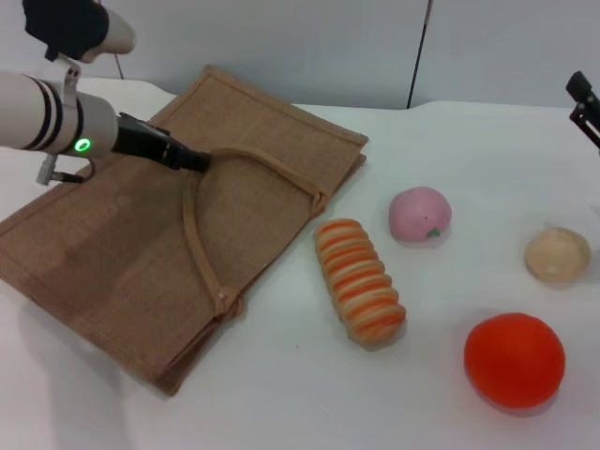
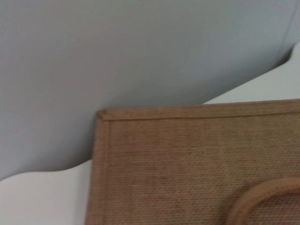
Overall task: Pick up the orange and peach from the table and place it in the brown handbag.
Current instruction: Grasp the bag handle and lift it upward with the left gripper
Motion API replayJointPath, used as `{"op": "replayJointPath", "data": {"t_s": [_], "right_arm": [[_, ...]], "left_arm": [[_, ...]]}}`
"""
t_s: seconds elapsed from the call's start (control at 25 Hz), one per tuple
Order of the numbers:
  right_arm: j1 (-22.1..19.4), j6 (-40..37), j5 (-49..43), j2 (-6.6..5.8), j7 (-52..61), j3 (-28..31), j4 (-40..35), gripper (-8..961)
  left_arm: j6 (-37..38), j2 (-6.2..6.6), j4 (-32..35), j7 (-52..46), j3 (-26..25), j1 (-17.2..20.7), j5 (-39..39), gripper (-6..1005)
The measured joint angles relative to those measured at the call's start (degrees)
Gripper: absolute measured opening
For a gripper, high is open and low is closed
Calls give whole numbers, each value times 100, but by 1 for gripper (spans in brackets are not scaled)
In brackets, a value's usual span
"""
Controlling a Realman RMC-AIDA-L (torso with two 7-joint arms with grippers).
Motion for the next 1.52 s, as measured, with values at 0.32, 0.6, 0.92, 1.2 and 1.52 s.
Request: {"op": "replayJointPath", "data": {"t_s": [0.32, 0.6, 0.92, 1.2, 1.52], "right_arm": [[15, 0, 0, -2, 0, -8, 16, 756], [19, 0, 0, -2, 0, -1, 19, 756], [29, 0, 0, -2, 0, -25, 28, 755], [30, 0, 0, -1, 0, 5, 28, 755], [30, 0, 0, -1, 0, 5, 28, 755]], "left_arm": [[81, 7, -185, 381, 6, -6, -233, 854], [365, 16, -452, 430, 61, -30, -195, 854], [530, 18, -637, 433, 208, -86, -173, 855], [574, 18, -730, 523, 210, -86, -175, 854], [711, 19, -852, 533, 210, -85, -183, 836]]}}
